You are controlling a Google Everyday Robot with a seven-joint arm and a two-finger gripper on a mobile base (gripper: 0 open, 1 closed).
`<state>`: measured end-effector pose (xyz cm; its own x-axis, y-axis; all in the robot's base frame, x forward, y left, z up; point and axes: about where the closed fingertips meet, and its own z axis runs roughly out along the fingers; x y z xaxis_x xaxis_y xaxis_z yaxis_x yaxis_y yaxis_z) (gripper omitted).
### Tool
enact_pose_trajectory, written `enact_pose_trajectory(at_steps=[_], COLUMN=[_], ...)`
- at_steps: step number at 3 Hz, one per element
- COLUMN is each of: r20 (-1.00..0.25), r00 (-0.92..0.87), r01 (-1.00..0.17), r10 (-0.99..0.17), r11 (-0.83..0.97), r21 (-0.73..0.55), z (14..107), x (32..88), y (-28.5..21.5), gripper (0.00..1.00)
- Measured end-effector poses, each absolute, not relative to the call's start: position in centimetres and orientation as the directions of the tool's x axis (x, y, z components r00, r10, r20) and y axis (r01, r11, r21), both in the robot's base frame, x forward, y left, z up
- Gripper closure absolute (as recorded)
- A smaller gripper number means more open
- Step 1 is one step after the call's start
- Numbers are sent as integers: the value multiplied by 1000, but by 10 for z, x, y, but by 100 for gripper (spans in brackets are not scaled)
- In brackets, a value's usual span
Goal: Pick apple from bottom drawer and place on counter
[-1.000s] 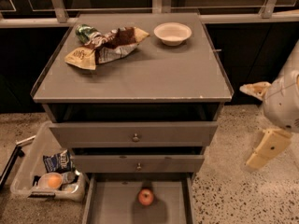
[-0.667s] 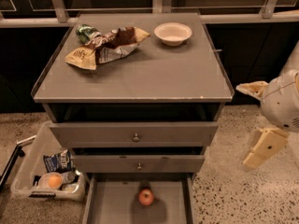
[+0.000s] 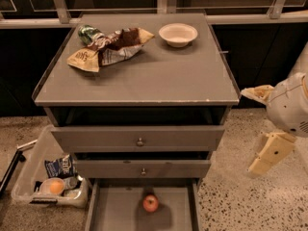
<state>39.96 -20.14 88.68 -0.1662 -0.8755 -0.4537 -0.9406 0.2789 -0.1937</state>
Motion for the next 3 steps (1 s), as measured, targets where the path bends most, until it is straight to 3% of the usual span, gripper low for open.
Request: enact_pose_trajectory(at_steps=[3], r20=[-520], r00=[-121], r01=[-970], r10=[-845], r11=[211], r21=[-119], z=[773], x=[394], y=[-136], gripper=[0])
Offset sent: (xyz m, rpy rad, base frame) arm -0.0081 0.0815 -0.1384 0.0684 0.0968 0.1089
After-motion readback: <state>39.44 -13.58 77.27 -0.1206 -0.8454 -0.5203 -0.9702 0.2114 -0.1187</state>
